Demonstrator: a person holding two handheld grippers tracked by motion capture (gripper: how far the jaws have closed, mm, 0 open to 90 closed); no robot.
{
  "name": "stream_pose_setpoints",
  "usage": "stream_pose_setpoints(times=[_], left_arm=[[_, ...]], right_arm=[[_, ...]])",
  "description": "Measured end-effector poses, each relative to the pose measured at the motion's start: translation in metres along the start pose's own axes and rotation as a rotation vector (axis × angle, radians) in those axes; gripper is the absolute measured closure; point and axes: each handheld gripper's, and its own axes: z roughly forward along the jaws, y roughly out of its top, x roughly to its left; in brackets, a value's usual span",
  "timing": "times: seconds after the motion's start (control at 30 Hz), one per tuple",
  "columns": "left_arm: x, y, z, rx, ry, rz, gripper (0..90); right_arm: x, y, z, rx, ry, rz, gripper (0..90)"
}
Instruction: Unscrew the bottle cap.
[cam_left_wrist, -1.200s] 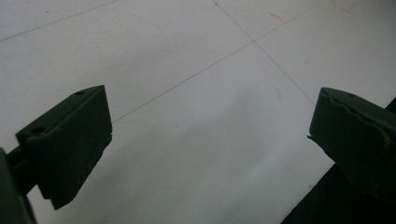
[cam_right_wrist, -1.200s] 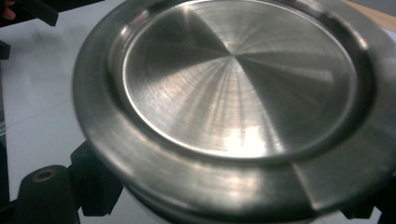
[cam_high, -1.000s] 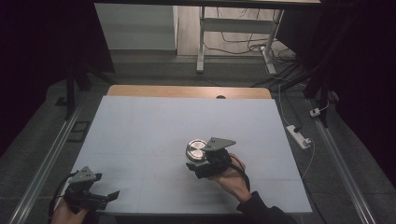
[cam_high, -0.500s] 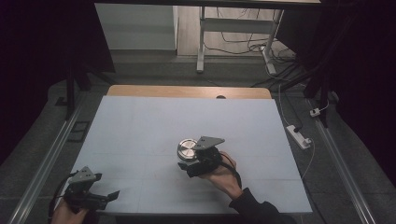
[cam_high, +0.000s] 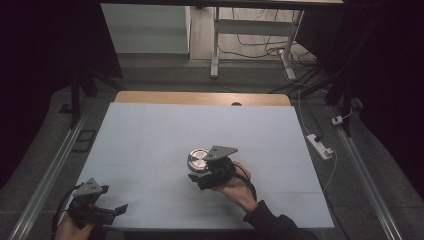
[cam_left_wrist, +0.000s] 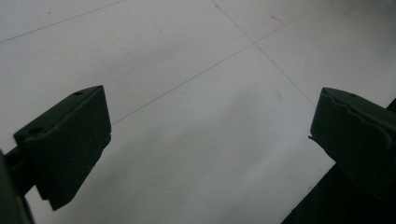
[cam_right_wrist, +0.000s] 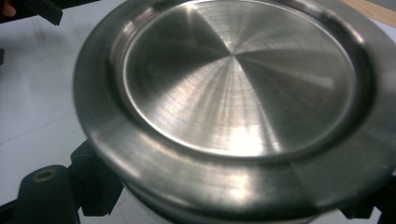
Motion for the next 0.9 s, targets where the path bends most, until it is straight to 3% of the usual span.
stream_pose_setpoints(times=[0.2,0.53,0.7,0.9], left_arm=[[0.0,0.0,-0.001,-0.021,-0.018,-0.008,0.0],[-0.006,0.011,-0.004,-0.077,-0.066,0.032,0.0],[-0.012,0.022,-0.001,-0.083,-0.098,0.077,0.0],[-0.022,0.042,0.01,-0.12,-0.178,0.157,0.0]], right_arm=[[0.0,0.001,-0.001,-0.003,0.0,0.003,14.4],[0.0,0.002,-0.003,-0.007,0.004,0.007,14.4],[0.0,0.003,-0.005,-0.011,0.007,0.005,14.4],[0.0,0.003,-0.005,-0.009,0.012,0.002,14.4]])
